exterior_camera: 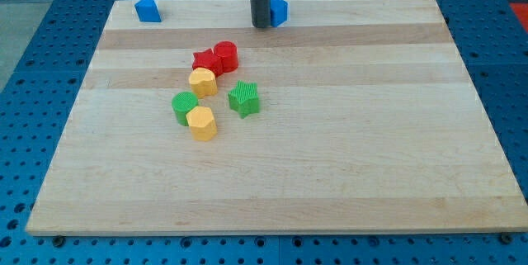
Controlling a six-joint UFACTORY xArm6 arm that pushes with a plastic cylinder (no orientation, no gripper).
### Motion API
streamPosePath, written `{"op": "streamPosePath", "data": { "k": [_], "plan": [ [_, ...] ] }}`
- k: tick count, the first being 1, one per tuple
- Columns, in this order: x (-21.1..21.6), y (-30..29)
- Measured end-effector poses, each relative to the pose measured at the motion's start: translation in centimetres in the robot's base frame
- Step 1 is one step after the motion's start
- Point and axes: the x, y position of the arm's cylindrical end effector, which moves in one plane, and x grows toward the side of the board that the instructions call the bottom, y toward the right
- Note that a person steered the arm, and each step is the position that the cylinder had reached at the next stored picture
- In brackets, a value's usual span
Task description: Point at the red star
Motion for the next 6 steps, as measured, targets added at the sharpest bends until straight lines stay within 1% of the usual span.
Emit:
{"op": "streamPosePath", "data": {
  "k": [1, 2, 4, 5, 6],
  "plan": [
    [1.8, -0.5],
    [2.6, -1.8],
    [2.9, -9.4],
    [3.9, -12.1],
    [4.6, -11.6]
  ]
}}
